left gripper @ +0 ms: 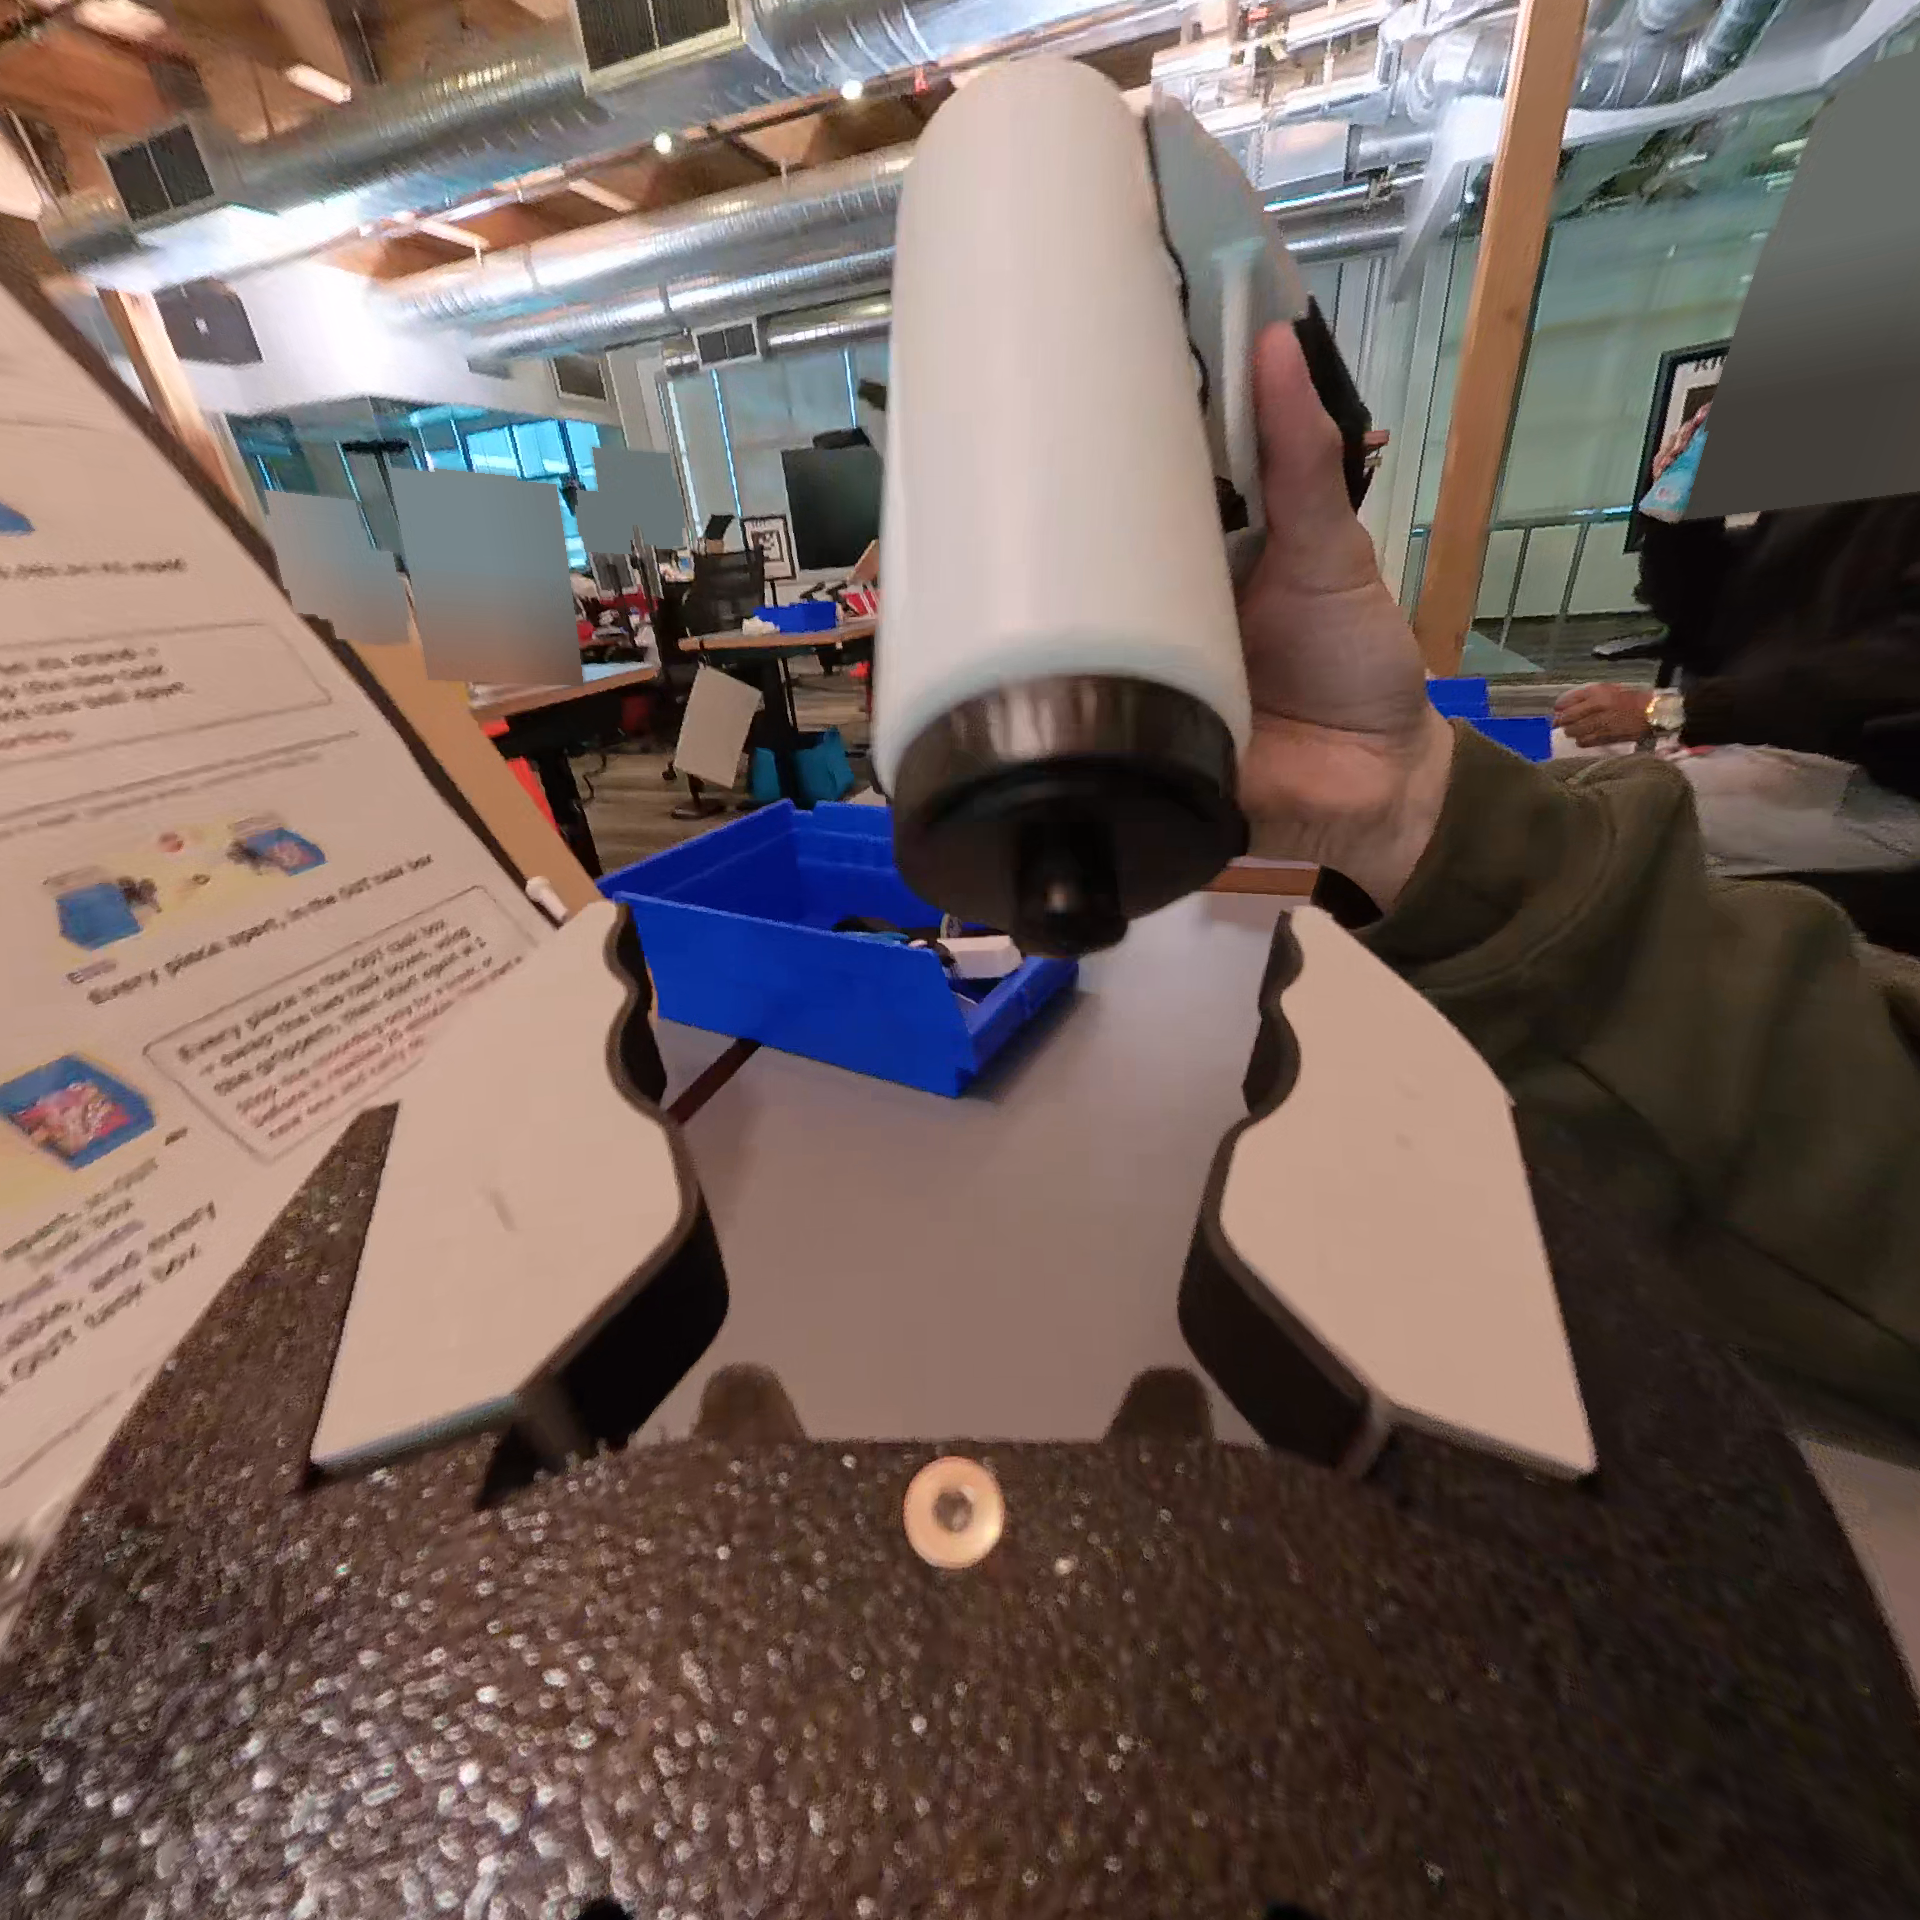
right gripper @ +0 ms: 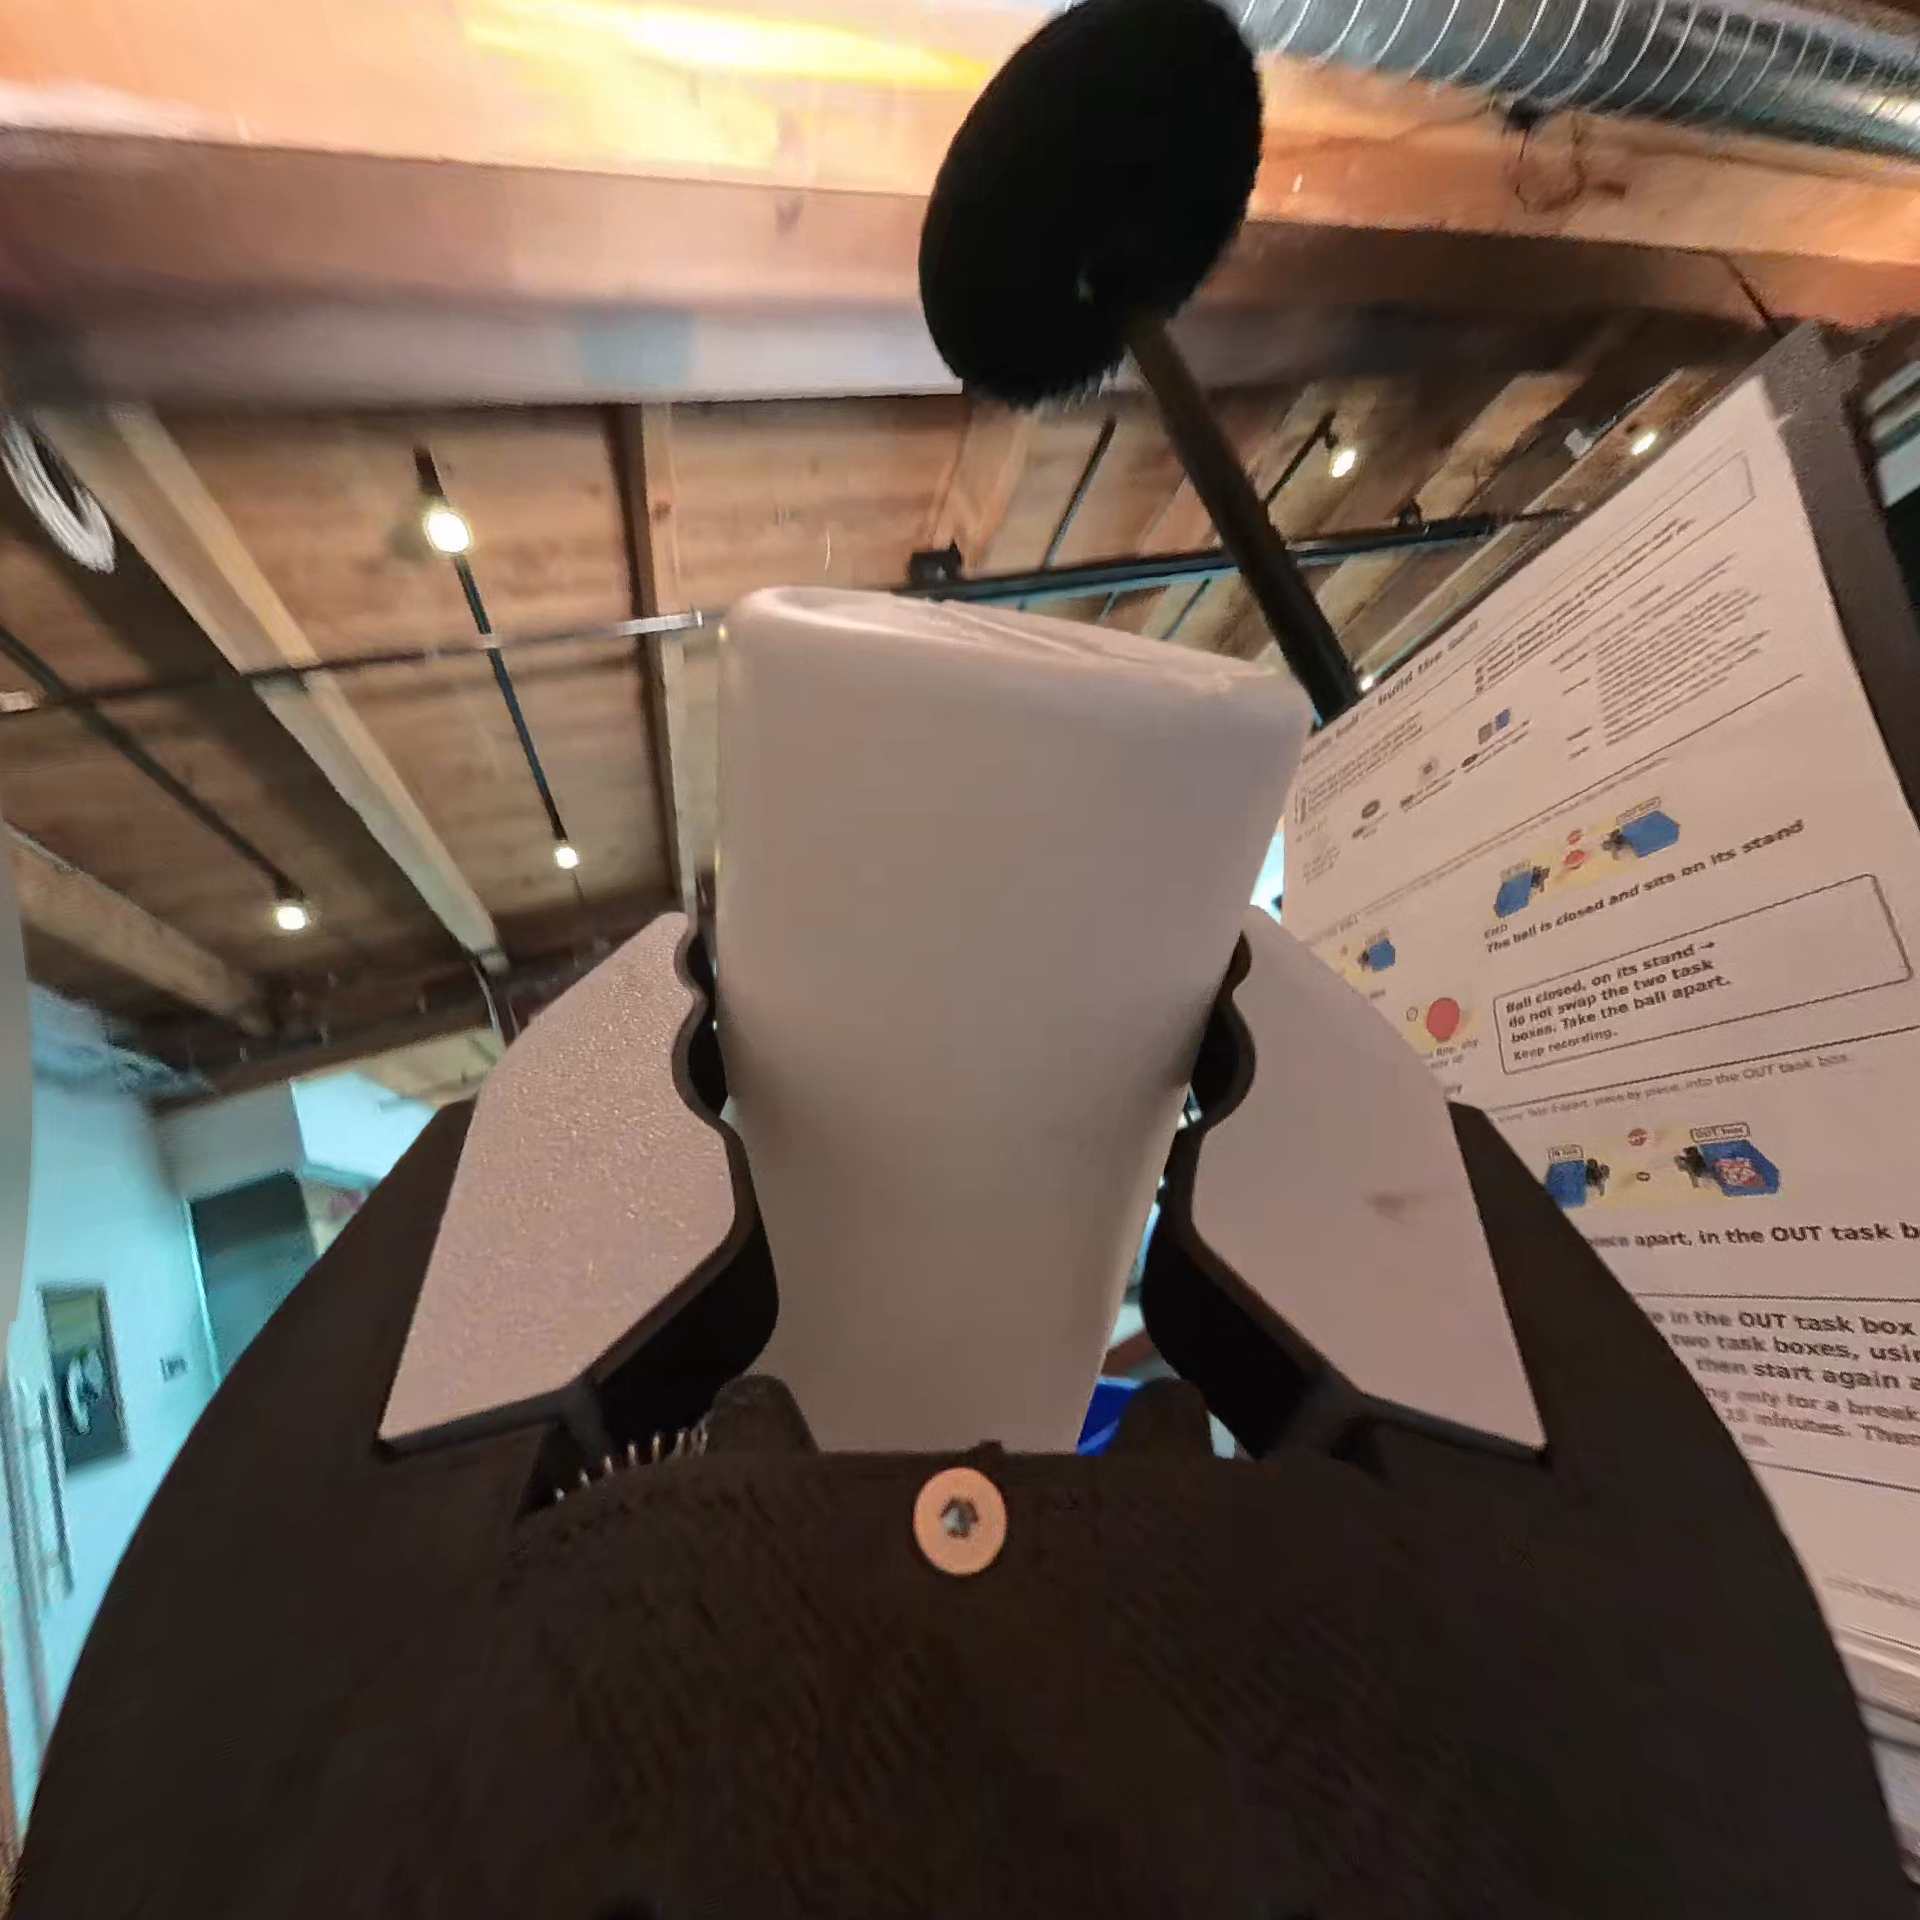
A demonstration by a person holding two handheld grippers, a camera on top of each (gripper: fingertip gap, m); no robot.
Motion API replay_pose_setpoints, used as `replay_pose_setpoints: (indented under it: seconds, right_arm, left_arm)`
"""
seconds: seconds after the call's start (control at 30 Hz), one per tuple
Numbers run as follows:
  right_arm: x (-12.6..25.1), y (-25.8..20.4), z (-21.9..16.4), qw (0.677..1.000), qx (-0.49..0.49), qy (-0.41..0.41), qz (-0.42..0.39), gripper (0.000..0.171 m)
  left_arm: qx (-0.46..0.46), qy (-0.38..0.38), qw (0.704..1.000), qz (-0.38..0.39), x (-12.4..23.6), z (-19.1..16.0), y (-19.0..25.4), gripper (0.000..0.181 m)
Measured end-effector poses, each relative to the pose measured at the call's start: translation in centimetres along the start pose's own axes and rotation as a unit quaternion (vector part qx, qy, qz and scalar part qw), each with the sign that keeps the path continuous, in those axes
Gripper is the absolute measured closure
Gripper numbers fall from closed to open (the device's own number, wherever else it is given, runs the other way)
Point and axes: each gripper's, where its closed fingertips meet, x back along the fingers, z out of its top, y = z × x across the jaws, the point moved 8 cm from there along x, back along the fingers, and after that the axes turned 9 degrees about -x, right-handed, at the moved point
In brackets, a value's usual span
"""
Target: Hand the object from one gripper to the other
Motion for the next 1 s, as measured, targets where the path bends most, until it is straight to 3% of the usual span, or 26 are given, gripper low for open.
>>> replay_pose_setpoints:
  seconds: [0.1,0.27,0.4,0.53,0.63,0.77,0.83,0.87,0.93,1.0]
  right_arm:
    - [0.3,0.7,0.1,0.998,-0.056,0.034,-0.002,0.080]
    - [-0.4,1.2,-1.3,0.994,-0.109,0.024,-0.006,0.080]
    - [-1.0,1.0,-2.2,0.992,-0.125,0.004,0.005,0.080]
    - [-0.8,1.2,-2.0,0.991,-0.126,-0.039,0.005,0.081]
    - [-0.7,1.1,-2.1,0.994,-0.050,-0.098,0.010,0.078]
    - [0.0,0.5,-1.5,0.974,0.135,-0.178,-0.035,0.044]
    - [0.4,-0.3,-1.0,0.926,0.312,-0.198,-0.073,0.045]
    - [0.6,-0.8,-1.0,0.880,0.414,-0.204,-0.108,0.031]
    - [0.5,-1.7,-1.5,0.758,0.600,-0.211,-0.142,0.029]
    - [0.1,-2.5,-3.2,0.632,0.745,-0.177,-0.120,0.033]
  left_arm:
    - [-0.110,-0.001,0.992,0.061,-2.2,-0.2,1.5,0.071]
    - [-0.294,0.049,0.926,0.231,-3.3,0.7,3.4,0.093]
    - [-0.331,0.061,0.909,0.244,-2.6,1.5,3.5,0.094]
    - [-0.319,0.026,0.921,0.223,-2.1,2.3,2.9,0.095]
    - [-0.231,0.040,0.951,0.203,-1.3,3.1,2.1,0.095]
    - [-0.130,0.063,0.970,0.196,0.9,4.4,0.3,0.095]
    - [-0.085,0.049,0.976,0.194,1.9,5.1,-0.5,0.095]
    - [-0.078,0.029,0.978,0.190,2.3,5.4,-0.8,0.095]
    - [-0.080,-0.013,0.979,0.187,2.7,6.0,-0.8,0.095]
    - [-0.067,-0.038,0.979,0.188,2.8,6.5,-0.5,0.096]
